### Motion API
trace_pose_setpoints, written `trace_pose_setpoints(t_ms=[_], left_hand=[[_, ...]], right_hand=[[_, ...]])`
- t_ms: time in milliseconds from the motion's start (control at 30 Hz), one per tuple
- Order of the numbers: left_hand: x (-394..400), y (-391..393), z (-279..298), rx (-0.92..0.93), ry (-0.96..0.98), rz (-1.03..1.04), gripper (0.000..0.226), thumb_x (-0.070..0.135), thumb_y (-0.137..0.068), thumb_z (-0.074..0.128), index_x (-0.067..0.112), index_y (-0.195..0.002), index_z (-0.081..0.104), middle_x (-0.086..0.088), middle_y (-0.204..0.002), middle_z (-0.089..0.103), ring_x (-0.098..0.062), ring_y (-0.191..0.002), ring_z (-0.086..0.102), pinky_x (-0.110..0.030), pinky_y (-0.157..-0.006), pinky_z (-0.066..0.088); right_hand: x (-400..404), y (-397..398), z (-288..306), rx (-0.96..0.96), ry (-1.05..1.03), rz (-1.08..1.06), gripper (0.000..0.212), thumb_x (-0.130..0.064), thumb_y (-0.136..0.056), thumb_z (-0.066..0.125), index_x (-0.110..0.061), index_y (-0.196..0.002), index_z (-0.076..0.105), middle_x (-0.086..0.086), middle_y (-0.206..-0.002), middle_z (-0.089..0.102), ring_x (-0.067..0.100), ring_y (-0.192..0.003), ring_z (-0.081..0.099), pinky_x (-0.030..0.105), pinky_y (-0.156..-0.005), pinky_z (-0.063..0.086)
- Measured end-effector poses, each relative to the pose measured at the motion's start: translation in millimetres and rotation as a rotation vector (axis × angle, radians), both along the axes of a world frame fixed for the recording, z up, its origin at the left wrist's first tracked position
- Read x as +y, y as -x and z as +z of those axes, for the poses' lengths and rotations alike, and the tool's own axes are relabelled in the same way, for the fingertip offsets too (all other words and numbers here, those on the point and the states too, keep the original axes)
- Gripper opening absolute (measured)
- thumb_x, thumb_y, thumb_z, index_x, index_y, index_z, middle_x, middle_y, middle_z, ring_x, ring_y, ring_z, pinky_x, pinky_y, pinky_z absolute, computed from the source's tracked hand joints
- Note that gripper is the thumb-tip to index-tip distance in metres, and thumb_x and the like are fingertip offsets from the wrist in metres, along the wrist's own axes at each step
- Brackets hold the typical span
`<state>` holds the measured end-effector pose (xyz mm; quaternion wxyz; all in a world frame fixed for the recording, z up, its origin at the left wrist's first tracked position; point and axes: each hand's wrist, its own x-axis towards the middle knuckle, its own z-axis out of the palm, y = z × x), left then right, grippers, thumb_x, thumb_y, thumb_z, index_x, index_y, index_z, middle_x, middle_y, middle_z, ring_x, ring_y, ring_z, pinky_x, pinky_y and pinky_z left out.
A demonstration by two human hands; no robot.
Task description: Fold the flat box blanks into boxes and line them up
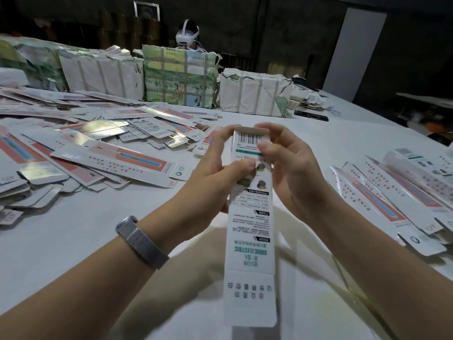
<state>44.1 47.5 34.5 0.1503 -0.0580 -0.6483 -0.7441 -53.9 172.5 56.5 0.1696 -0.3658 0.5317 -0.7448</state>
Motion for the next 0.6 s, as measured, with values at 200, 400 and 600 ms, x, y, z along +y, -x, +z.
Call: trace_pose_setpoints(t_ms=[200, 400, 600], left_hand=[[4, -1, 1, 0.032, 0.147, 0.037, 0.058, 0.015, -0.1, 0.053, 0.05, -0.143, 0.035, 0.004, -0.102, 0.076, -0.013, -0.082, 0.073, -0.027, -0.067, 0.058], [6, -5, 5, 0.036, 0.226, -0.011, 0.082, 0.024, -0.093, 0.056, 0.056, -0.15, 0.008, -0.002, -0.103, 0.076, -0.015, -0.084, 0.072, -0.036, -0.071, 0.062], [0, -10, 9, 0.035, 0.274, -0.056, 0.086, 0.022, -0.09, 0.06, 0.059, -0.15, 0.011, -0.002, -0.108, 0.076, -0.018, -0.083, 0.074, -0.03, -0.07, 0.059]], right_hand=[[1, 1, 6, -0.045, -0.043, -0.078, 0.014, -0.009, -0.096, 0.057, -0.014, -0.083, 0.057, 0.003, -0.077, 0.065, 0.019, -0.076, 0.066, 0.031, -0.067, 0.056], [1, 1, 16, 0.009, -0.097, -0.109, 0.017, -0.001, -0.091, 0.058, -0.01, -0.079, 0.068, 0.004, -0.072, 0.068, 0.02, -0.074, 0.068, 0.036, -0.074, 0.055], [4, 2, 18, 0.045, -0.081, -0.105, 0.023, -0.001, -0.091, 0.057, -0.01, -0.072, 0.066, 0.002, -0.068, 0.068, 0.016, -0.071, 0.068, 0.028, -0.061, 0.056]])
